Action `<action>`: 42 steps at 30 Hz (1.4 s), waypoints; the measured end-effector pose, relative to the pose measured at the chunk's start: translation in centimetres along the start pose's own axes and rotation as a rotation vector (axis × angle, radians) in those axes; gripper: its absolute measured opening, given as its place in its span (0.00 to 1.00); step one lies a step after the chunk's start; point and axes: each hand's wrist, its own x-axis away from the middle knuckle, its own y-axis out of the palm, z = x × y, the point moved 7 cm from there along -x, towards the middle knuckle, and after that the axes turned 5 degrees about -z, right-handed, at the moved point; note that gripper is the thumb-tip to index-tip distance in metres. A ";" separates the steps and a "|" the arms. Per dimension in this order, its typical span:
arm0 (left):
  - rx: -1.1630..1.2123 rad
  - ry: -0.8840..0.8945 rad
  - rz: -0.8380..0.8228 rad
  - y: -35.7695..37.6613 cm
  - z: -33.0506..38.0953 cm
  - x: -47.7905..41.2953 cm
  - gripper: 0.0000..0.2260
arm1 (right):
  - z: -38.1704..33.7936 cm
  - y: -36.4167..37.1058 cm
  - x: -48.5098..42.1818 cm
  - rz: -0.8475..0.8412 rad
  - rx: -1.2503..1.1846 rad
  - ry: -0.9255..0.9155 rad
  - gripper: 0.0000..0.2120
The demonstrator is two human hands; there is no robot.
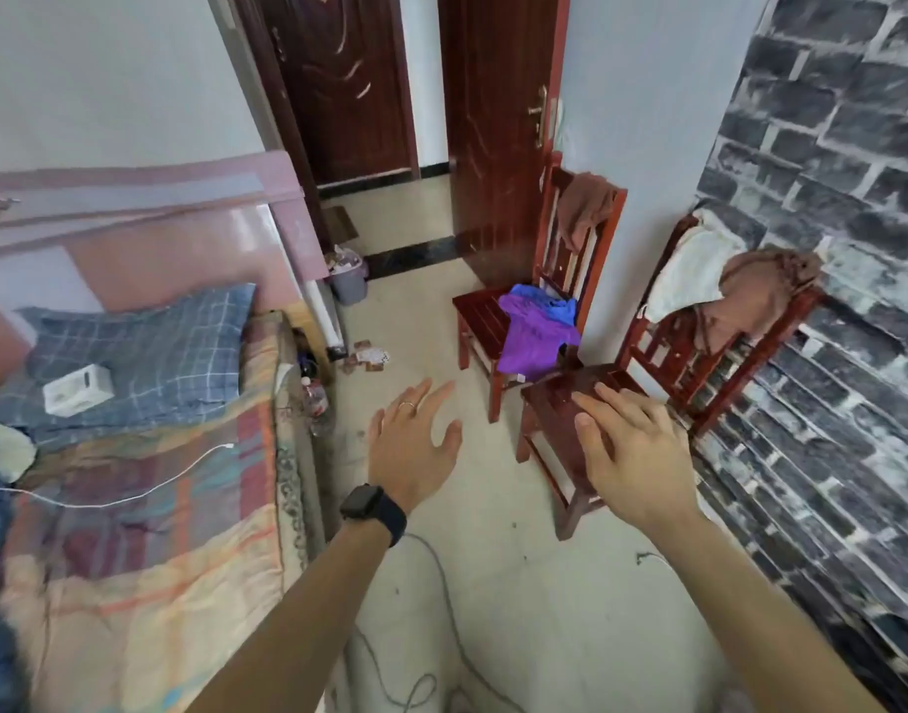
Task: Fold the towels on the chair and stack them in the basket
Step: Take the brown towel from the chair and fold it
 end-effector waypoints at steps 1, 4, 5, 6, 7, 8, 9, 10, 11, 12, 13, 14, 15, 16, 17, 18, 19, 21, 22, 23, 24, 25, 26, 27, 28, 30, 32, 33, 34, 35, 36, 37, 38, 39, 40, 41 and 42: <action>0.007 -0.002 -0.028 0.1 -0.8 -1.5 0.23 | -0.2 0.9 -1.3 -0.024 -0.018 0.016 0.18; -0.014 -0.007 -0.085 0.8 -3.3 -5.5 0.23 | -0.6 3.9 -4.8 -0.058 -0.015 0.064 0.17; -0.024 -0.003 -0.110 1.1 -4.0 -6.9 0.24 | -0.9 4.6 -6.0 -0.061 -0.011 0.061 0.16; -0.035 0.010 -0.127 1.3 -4.5 -8.2 0.24 | -1.1 5.2 -7.2 -0.060 -0.004 0.054 0.15; -0.040 0.011 -0.139 1.4 -5.1 -9.6 0.24 | -1.2 5.8 -8.4 -0.067 -0.004 0.053 0.15; -0.033 0.008 -0.145 1.5 -5.7 -11.0 0.24 | -1.0 6.4 -9.6 -0.071 -0.018 0.058 0.15; -0.031 0.004 -0.147 1.5 -6.2 -12.1 0.24 | -1.1 6.8 -10.7 -0.078 -0.020 0.050 0.15; -0.030 0.003 -0.150 1.5 -6.5 -13.3 0.24 | -1.1 7.3 -11.8 -0.081 -0.025 0.044 0.16; -0.028 0.003 -0.147 1.6 -6.8 -14.7 0.24 | -1.0 7.8 -13.3 -0.092 -0.039 0.044 0.17; -0.027 0.004 -0.148 1.8 -6.9 -16.0 0.24 | -0.8 8.3 -14.6 -0.101 -0.052 0.042 0.18; -0.028 0.003 -0.152 1.9 -7.0 -17.4 0.24 | -0.5 9.0 -16.0 -0.115 -0.063 0.045 0.19; -0.025 0.004 -0.157 2.2 -7.1 -18.9 0.24 | -0.1 9.6 -17.4 -0.125 -0.073 0.046 0.20; -0.022 0.008 -0.159 2.4 -7.1 -20.5 0.24 | 0.2 10.3 -18.9 -0.135 -0.077 0.052 0.20; -0.024 0.007 -0.160 2.7 -7.1 -22.2 0.24 | 0.7 11.0 -20.4 -0.142 -0.078 0.062 0.21; -0.024 0.012 -0.155 3.0 -6.9 -24.1 0.24 | 1.2 11.7 -21.9 -0.145 -0.074 0.075 0.21; -0.024 0.017 -0.155 3.3 -6.7 -26.1 0.24 | 1.8 12.4 -23.5 -0.150 -0.070 0.091 0.21; -0.024 0.024 -0.149 3.6 -6.4 -28.1 0.24 | 2.4 13.2 -25.2 -0.156 -0.072 0.104 0.22; -0.024 0.031 -0.139 4.3 -5.9 -32.3 0.24 | 3.9 15.1 -28.7 -0.192 -0.091 0.126 0.24; -0.024 0.033 -0.133 4.6 -5.6 -34.4 0.25 | 4.7 16.2 -30.6 -0.215 -0.101 0.129 0.26; -0.022 0.035 -0.131 4.9 -5.3 -36.5 0.25 | 5.5 17.3 -32.4 -0.238 -0.109 0.129 0.27; -0.022 0.039 -0.135 5.1 -4.9 -38.5 0.25 | 6.4 18.1 -34.1 -0.257 -0.124 0.139 0.28; -0.026 0.043 -0.143 5.3 -4.5 -40.5 0.25 | 7.3 18.8 -35.9 -0.263 -0.152 0.156 0.29; -0.034 0.043 -0.156 5.6 -4.1 -42.6 0.24 | 8.2 19.2 -37.7 -0.258 -0.183 0.176 0.30; -0.040 0.041 -0.166 5.8 -3.8 -44.5 0.24 | 8.9 19.5 -39.5 -0.247 -0.212 0.194 0.30; -0.039 0.034 -0.171 6.0 -3.4 -46.5 0.24 | 9.6 19.7 -41.2 -0.240 -0.244 0.216 0.31; -0.032 0.028 -0.169 6.2 -2.7 -50.5 0.25 | 10.9 20.1 -44.9 -0.235 -0.275 0.244 0.32; -0.037 0.045 -0.169 6.7 -1.9 -54.3 0.25 | 12.1 20.8 -48.1 -0.250 -0.249 0.255 0.33; -0.042 0.059 -0.167 7.1 -1.5 -56.0 0.24 | 12.7 21.2 -49.5 -0.257 -0.231 0.260 0.31; -0.046 0.075 -0.169 7.5 -1.1 -57.9 0.24 | 13.3 21.5 -50.9 -0.257 -0.226 0.274 0.27; -0.050 0.089 -0.175 8.0 -0.7 -59.8 0.24 | 14.1 21.9 -52.3 -0.245 -0.229 0.296 0.23; -0.051 0.100 -0.183 8.5 -0.2 -61.9 0.24 | 14.9 22.3 -53.7 -0.232 -0.239 0.324 0.20; -0.054 0.114 -0.191 9.1 0.2 -64.0 0.24 | 15.6 22.6 -55.2 -0.217 -0.245 0.345 0.18; -0.059 0.137 -0.197 9.7 0.7 -66.2 0.24 | 16.3 23.0 -56.6 -0.209 -0.240 0.364 0.18; -0.067 0.169 -0.199 10.3 1.2 -68.4 0.24 | 17.2 23.7 -58.0 -0.213 -0.232 0.386 0.17; -0.075 0.205 -0.202 11.0 1.8 -70.7 0.24 | 18.1 24.4 -59.3 -0.218 -0.223 0.415 0.17; -0.082 0.241 -0.206 11.7 2.5 -73.0 0.25 | 19.2 25.3 -60.6 -0.225 -0.219 0.448 0.17; -0.088 0.276 -0.217 12.6 3.1 -75.4 0.25 | 20.1 26.0 -62.0 -0.228 -0.209 0.478 0.18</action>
